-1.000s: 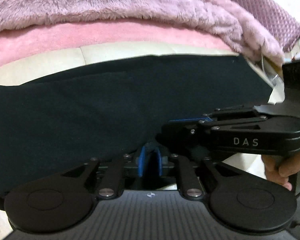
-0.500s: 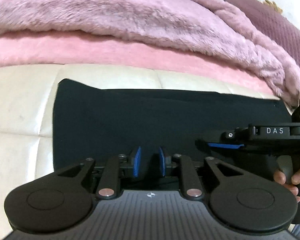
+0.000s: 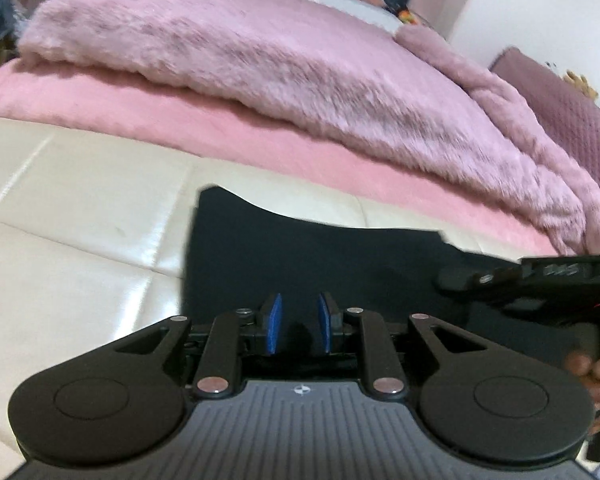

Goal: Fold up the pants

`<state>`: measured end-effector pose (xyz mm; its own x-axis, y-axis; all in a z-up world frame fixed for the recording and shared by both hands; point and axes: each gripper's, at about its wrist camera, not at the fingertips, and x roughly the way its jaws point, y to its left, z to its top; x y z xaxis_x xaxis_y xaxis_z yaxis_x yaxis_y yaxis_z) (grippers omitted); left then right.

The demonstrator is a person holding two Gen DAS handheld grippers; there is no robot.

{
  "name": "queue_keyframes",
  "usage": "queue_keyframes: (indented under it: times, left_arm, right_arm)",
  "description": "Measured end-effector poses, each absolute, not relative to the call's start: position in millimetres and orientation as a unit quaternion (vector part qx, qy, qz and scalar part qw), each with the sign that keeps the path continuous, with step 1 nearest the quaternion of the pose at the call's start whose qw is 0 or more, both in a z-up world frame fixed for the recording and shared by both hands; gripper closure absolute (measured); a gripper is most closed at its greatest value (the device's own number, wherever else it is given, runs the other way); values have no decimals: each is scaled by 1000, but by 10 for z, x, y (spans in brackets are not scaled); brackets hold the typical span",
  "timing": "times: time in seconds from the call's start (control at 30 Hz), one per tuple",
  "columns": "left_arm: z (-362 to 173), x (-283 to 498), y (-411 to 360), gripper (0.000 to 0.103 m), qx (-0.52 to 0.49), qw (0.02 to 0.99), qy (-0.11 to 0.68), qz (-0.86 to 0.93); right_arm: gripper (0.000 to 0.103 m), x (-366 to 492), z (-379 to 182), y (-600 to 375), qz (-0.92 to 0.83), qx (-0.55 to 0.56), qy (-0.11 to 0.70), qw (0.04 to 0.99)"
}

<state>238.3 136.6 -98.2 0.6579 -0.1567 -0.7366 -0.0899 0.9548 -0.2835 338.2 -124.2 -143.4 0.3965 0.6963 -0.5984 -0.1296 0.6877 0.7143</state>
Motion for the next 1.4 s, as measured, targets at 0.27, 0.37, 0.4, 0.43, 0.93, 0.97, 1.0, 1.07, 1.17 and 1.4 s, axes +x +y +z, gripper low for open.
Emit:
queue_keyframes:
  times: [0.27, 0.37, 0.4, 0.43, 0.93, 0.97, 1.0, 1.07, 1.17, 1.4]
  left_arm:
    - [-733, 2347, 1461, 80, -145, 906, 398, 14]
    - [-656, 2348, 1434, 80, -144, 910, 389, 8]
    - [-631, 2363, 1414, 80, -143, 910, 389, 7]
    - [-610, 2373, 1390, 80, -141, 911, 388, 5]
    - [-644, 2784, 612, 80, -88, 903, 416, -66]
    - [-668, 2820, 541, 80, -82, 901, 420, -71]
    - [-696, 2858, 463, 80, -75, 899, 424, -76]
    - [-769, 2927, 309, 80, -64, 895, 433, -87]
    - [-910, 3027, 67, 80, -47, 885, 451, -106]
    - [-1263, 3102, -218, 81, -14, 863, 492, -113]
  right_arm:
    - [103, 3495, -351, -1351, 298, 219, 449, 814]
    - [103, 3519, -9, -1621, 295, 207, 445, 820]
    - [103, 3533, 99, -1723, 293, 203, 443, 822]
    - [103, 3555, 205, -1811, 289, 200, 442, 825]
    - [103, 3459, 598, -4059, 152, 205, 432, 865]
    - [103, 3446, 522, -4212, 139, 208, 437, 864]
    - [103, 3444, 438, -4352, 127, 213, 441, 862]
    - [103, 3439, 231, -4655, 101, 223, 450, 859]
    - [103, 3498, -177, -4951, 69, 227, 463, 854]
    - [103, 3613, -1129, -5141, 25, 194, 496, 846]
